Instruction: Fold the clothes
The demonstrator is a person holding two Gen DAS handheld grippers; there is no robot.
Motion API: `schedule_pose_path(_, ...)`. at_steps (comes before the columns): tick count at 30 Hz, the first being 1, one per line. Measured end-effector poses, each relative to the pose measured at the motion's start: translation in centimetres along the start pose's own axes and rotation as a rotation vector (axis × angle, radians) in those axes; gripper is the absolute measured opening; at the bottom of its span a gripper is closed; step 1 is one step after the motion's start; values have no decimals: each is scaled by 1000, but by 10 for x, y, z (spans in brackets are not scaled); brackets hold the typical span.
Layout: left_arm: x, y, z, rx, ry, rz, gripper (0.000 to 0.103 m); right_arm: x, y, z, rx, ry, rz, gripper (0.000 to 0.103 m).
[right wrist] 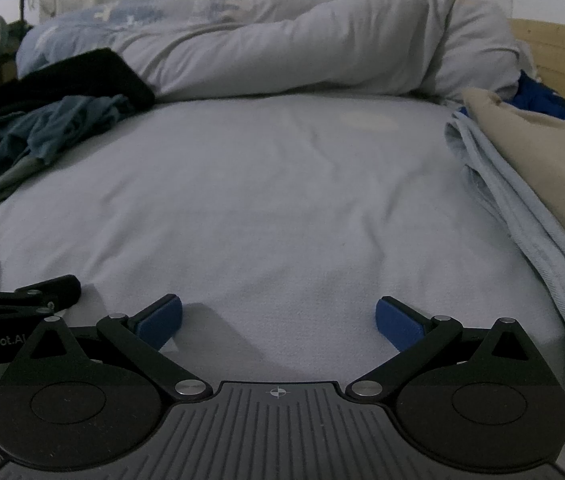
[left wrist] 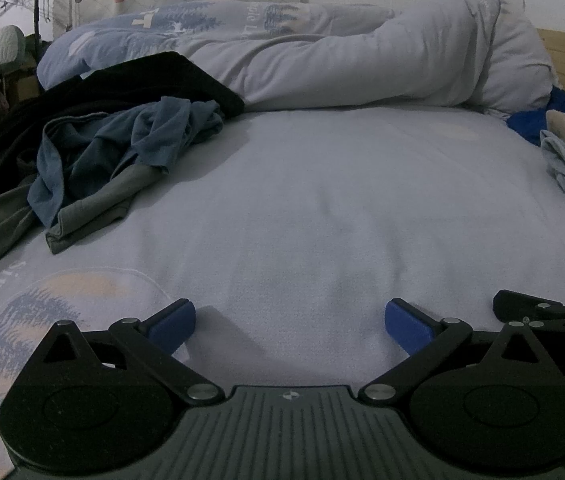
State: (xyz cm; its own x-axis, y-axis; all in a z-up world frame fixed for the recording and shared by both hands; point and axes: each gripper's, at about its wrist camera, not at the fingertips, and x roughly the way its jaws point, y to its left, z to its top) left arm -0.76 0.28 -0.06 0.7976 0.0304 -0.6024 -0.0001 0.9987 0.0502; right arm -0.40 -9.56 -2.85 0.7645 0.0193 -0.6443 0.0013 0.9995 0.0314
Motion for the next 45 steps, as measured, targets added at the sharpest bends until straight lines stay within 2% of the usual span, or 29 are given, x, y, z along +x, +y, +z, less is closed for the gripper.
schedule_pose_path(13,4,-2,6,1,5,-2,103,1,-2,0,2,-1,4,103)
schedule_pose_path(23,2,14,10,-38,5,-45,103,-2,-9,1,30,-13,40,103)
schedule_pose_path(31,-2,59,29,-105,-57,38,103,-6,-11,3,43,-27,72,103)
schedule_pose_path(40,3,130,45,-220,-105,189,103,-6,-11,5,50,-36,92,103)
schedule_pose_path(45,7,157,52,-241,-151,181,103,-6,-11,5,56,-37,97,103)
